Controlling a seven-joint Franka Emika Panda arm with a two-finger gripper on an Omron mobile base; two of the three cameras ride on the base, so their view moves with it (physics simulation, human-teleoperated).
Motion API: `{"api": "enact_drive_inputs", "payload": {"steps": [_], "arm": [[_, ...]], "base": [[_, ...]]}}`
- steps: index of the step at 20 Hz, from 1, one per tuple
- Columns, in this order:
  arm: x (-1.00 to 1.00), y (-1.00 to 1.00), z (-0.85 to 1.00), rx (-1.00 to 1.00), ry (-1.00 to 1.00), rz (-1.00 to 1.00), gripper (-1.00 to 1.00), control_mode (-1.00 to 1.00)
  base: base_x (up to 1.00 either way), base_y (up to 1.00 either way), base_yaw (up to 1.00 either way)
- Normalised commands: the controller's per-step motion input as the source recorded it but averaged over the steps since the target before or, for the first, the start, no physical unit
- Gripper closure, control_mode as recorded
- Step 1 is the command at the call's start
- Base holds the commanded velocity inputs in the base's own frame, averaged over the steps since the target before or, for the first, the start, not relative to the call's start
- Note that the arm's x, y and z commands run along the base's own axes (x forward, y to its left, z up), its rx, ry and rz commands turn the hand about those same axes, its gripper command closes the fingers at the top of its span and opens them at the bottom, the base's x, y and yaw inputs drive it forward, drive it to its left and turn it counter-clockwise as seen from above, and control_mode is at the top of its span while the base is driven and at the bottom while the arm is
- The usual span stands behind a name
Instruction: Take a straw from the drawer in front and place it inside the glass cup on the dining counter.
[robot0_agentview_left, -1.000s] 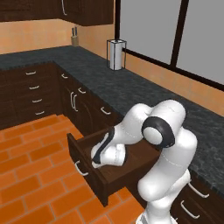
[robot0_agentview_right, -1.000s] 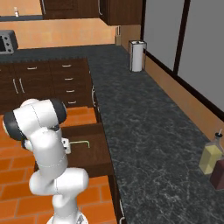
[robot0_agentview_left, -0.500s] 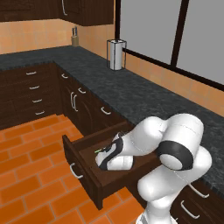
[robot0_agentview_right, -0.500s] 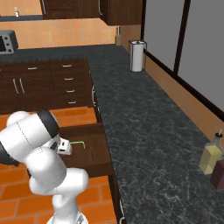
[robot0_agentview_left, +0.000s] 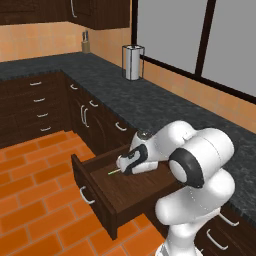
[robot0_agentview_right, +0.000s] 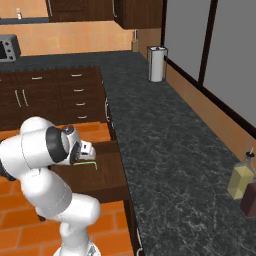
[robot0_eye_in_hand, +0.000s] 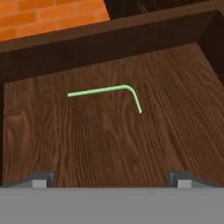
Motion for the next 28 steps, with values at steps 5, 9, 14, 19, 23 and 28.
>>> {"api": "enact_drive_inputs", "payload": {"steps": [5, 9, 14, 19, 23, 28], "arm": [[0.52, 0.0, -0.01, -0.17, 0.19, 0.13, -1.0, -1.0], [0.04, 0.0, -0.14, -0.05, 0.21, 0.13, -1.0, -1.0], [0.09, -0.09, -0.33, 0.0, 0.16, 0.09, -1.0, -1.0], [0.5, -0.12, -0.4, -0.01, 0.08, 0.07, -1.0, -1.0], [0.42, -0.02, -0.47, -0.01, 0.09, 0.07, -1.0, -1.0], [0.39, 0.0, -0.44, 0.0, 0.08, 0.08, -1.0, -1.0]], "base": [[0.0, 0.0, 0.0], [0.0, 0.0, 0.0], [0.0, 0.0, 0.0], [0.0, 0.0, 0.0], [0.0, 0.0, 0.0], [0.0, 0.0, 0.0]]}}
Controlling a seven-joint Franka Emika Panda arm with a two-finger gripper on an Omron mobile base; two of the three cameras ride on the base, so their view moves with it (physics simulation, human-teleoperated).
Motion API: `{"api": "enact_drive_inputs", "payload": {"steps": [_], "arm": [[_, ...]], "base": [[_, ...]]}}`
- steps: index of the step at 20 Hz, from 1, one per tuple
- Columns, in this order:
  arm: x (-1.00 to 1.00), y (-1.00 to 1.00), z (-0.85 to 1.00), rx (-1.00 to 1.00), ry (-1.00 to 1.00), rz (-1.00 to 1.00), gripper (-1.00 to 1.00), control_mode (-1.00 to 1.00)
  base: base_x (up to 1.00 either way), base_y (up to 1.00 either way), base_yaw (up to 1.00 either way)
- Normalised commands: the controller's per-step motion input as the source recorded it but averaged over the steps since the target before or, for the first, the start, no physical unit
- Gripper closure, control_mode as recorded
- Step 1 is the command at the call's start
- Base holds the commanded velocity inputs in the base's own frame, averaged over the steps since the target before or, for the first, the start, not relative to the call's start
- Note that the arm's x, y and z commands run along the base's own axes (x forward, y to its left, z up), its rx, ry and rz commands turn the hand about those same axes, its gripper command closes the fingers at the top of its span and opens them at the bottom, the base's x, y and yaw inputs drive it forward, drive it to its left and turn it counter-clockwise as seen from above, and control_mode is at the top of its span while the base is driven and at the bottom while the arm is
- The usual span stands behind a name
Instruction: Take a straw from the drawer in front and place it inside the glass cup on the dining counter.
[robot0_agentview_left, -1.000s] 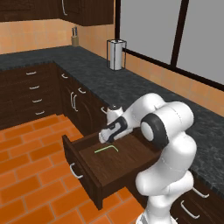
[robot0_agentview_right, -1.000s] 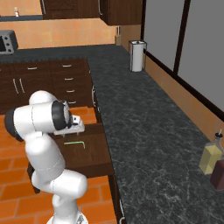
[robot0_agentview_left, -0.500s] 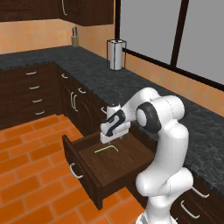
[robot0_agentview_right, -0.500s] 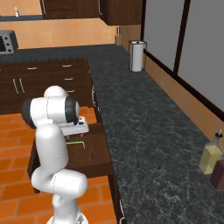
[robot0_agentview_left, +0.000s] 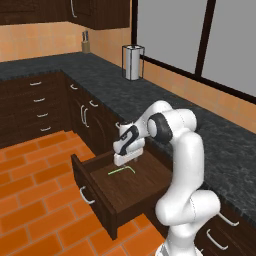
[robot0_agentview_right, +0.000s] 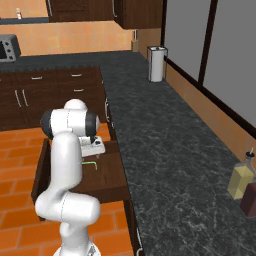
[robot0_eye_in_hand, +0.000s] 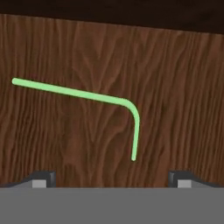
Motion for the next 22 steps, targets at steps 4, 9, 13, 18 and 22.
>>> {"api": "enact_drive_inputs", "payload": {"steps": [4, 9, 13, 18, 22], "arm": [[0.08, -0.03, -0.52, 0.0, 0.06, 0.13, -1.0, -1.0], [0.04, -0.07, -0.26, 0.0, 0.0, 0.14, -1.0, -1.0], [0.24, -0.14, -0.17, 0.0, 0.0, 0.14, -1.0, -1.0], [0.11, -0.12, -0.26, 0.0, 0.0, 0.13, -1.0, -1.0], [0.09, 0.0, -0.27, 0.0, 0.0, 0.13, -1.0, -1.0]], "base": [[0.0, 0.0, 0.0], [0.0, 0.0, 0.0], [0.0, 0.0, 0.0], [0.0, 0.0, 0.0], [0.0, 0.0, 0.0]]}}
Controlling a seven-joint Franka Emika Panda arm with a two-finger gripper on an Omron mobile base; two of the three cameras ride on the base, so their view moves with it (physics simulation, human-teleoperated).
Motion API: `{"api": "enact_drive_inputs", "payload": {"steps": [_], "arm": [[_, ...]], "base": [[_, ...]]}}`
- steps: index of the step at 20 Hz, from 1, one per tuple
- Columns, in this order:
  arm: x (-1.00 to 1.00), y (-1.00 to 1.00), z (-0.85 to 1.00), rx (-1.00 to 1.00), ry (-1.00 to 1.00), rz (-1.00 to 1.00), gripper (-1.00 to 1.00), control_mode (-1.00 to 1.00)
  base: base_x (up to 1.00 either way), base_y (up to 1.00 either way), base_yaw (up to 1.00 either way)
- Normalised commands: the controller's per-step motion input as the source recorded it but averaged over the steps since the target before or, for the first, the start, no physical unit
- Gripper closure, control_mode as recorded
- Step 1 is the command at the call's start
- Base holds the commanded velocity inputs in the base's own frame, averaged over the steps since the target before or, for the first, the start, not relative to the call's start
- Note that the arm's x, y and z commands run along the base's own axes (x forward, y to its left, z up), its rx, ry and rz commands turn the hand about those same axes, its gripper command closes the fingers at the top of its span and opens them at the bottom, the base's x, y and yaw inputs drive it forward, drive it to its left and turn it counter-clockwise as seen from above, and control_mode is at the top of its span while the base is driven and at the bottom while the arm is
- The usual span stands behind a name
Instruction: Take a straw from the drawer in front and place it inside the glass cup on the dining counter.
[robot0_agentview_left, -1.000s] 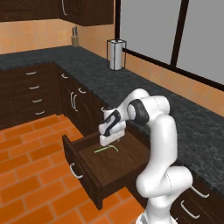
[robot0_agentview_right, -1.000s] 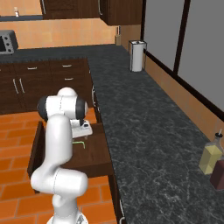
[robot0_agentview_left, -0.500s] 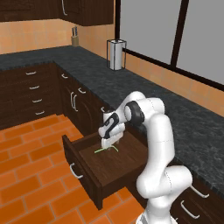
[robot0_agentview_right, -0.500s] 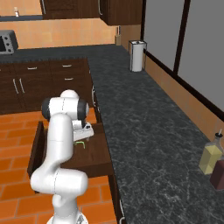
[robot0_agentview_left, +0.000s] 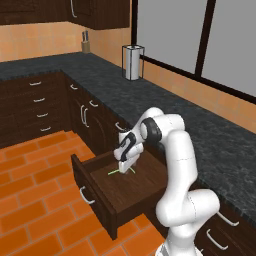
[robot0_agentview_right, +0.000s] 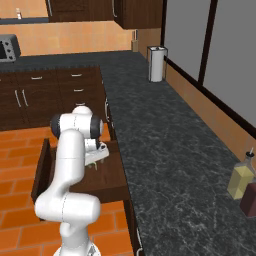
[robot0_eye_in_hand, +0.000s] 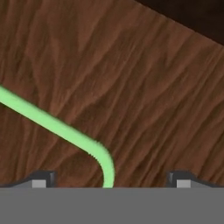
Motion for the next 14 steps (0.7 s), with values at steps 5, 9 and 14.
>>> {"api": "enact_drive_inputs", "payload": {"steps": [5, 9, 14], "arm": [[0.08, 0.0, -0.3, 0.0, 0.0, 0.14, -1.0, -1.0], [-0.02, 0.0, -0.36, 0.0, 0.0, 0.12, 1.0, -1.0], [-0.23, 0.0, -0.28, 0.0, 0.0, 0.08, 1.0, -1.0]], "base": [[0.0, 0.0, 0.0], [0.0, 0.0, 0.0], [0.0, 0.0, 0.0]]}}
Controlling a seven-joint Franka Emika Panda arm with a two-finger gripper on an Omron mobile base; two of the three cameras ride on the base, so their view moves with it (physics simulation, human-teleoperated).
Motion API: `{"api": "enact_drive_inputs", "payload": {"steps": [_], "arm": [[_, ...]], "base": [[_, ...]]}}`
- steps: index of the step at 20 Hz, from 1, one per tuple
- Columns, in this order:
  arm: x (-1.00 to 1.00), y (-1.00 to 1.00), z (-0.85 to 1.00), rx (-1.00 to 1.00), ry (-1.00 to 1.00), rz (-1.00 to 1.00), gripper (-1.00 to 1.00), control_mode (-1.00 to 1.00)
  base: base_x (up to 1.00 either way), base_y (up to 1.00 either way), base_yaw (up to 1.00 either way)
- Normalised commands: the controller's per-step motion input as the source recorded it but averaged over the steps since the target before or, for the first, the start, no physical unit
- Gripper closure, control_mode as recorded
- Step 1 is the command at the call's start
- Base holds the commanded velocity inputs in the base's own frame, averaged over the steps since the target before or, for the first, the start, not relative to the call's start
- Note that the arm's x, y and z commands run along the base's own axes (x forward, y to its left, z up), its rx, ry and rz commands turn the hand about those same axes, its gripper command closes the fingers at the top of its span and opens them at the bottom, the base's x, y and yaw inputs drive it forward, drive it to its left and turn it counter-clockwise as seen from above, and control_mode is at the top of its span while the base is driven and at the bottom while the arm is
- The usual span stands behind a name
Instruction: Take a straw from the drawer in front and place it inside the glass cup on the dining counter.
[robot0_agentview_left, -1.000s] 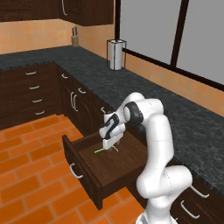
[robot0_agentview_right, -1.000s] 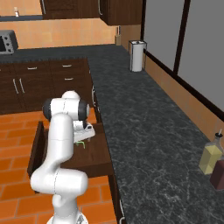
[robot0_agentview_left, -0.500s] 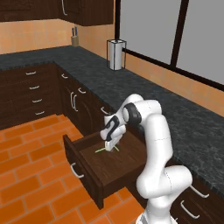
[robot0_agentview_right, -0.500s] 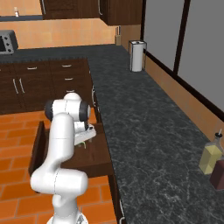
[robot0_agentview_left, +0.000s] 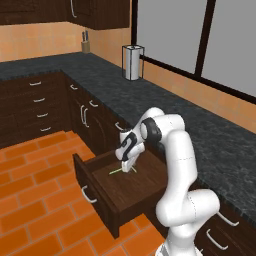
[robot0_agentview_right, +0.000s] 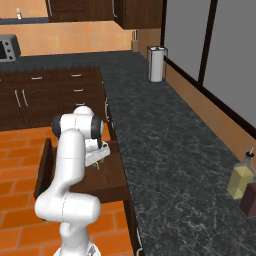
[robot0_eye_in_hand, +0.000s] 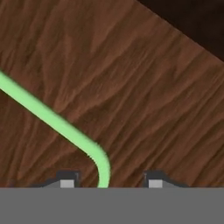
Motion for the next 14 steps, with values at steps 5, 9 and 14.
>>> {"api": "enact_drive_inputs", "payload": {"steps": [5, 9, 14], "arm": [[-0.36, 0.1, -0.26, 0.0, 0.0, 0.05, 1.0, -1.0], [-0.65, 0.17, 0.01, 0.0, -0.07, 0.02, 1.0, -1.0], [-0.88, 0.06, 0.86, 0.0, -0.35, 0.0, 1.0, -1.0]], "base": [[0.0, 0.0, 0.0], [0.0, 0.0, 0.0], [0.0, 0.0, 0.0]]}}
